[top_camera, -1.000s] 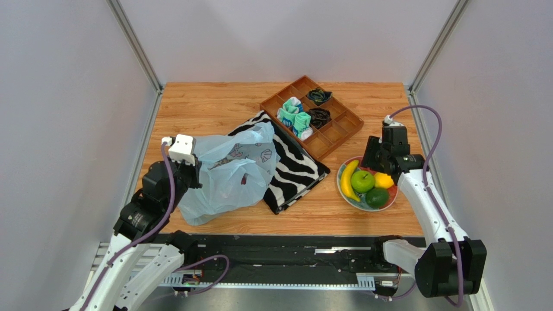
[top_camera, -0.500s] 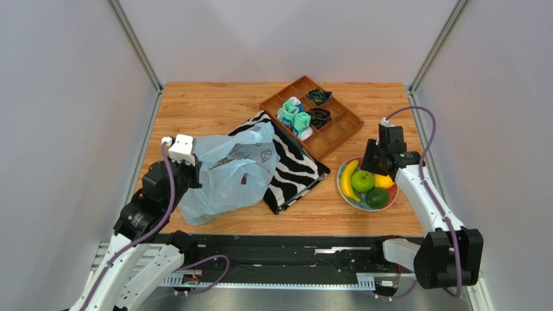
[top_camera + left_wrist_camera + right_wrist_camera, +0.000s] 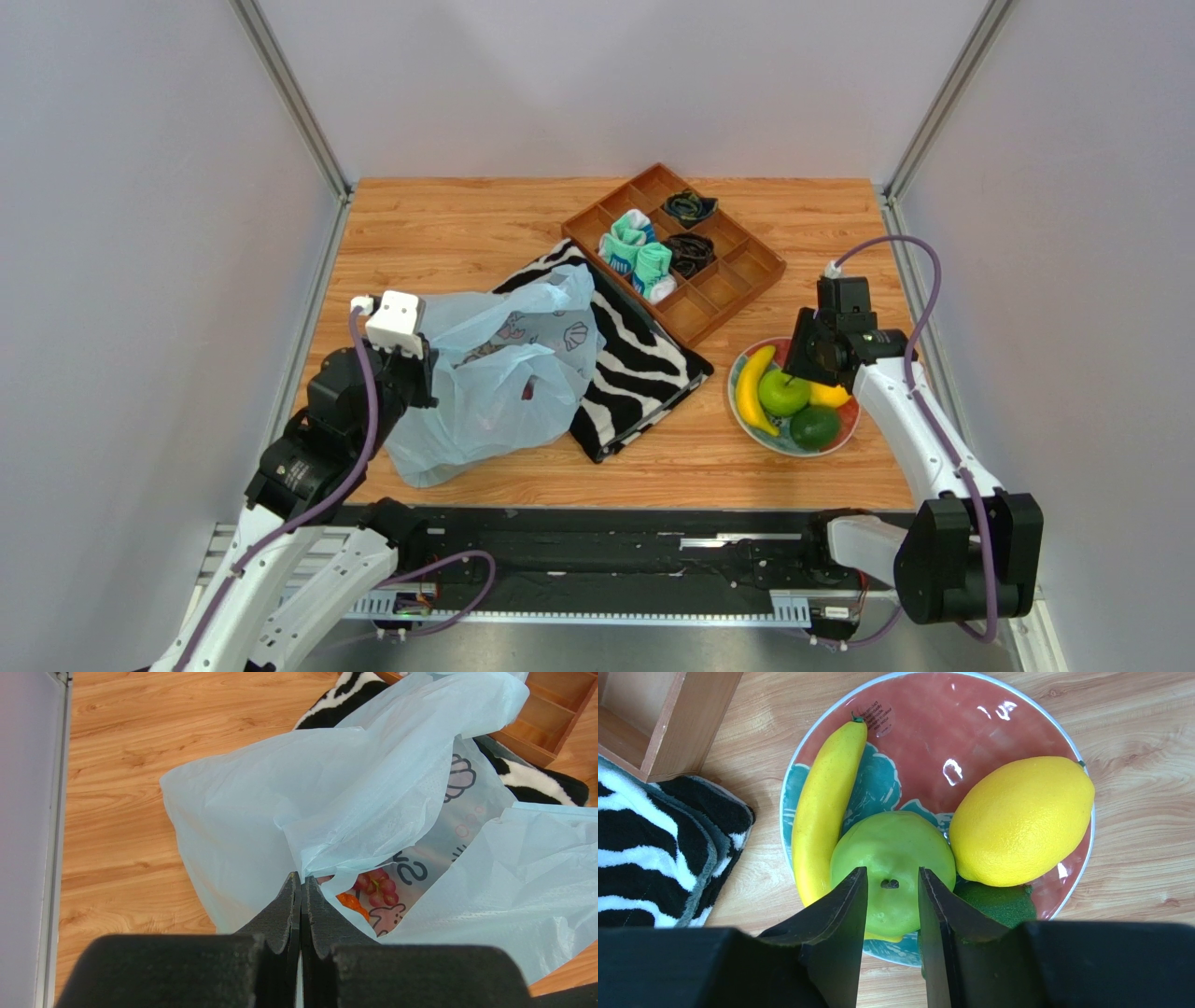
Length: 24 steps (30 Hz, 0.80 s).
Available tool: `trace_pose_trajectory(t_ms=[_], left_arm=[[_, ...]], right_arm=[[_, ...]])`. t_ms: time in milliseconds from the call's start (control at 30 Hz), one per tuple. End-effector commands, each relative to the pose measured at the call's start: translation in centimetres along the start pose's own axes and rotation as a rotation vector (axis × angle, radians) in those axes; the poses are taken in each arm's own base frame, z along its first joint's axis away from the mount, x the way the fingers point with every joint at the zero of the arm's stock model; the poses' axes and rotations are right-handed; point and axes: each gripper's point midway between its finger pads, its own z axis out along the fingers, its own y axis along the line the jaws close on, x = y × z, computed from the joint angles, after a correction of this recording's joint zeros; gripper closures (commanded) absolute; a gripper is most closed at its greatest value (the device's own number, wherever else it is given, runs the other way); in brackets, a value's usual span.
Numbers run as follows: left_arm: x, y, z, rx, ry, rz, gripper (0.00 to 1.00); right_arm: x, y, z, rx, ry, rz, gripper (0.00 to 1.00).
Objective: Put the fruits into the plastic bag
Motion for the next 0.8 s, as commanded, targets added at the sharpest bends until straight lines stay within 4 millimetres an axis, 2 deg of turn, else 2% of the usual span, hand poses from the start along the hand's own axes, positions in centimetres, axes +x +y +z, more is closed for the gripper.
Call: trace_pose_trajectory(t_ms=[0,767], left_arm=[[-0.62,-0.15,0.01,0.009,-0.018,0.007,1.00],[-0.59,-0.06,-0.06,0.004,-0.018,0.004,1.00]], right_arm=[[-0.01,-0.30,0.05,0.016,-0.010,0.018,0.64],[0.56,0.21,0.89,-0.007,0.022,0.014,0.71]])
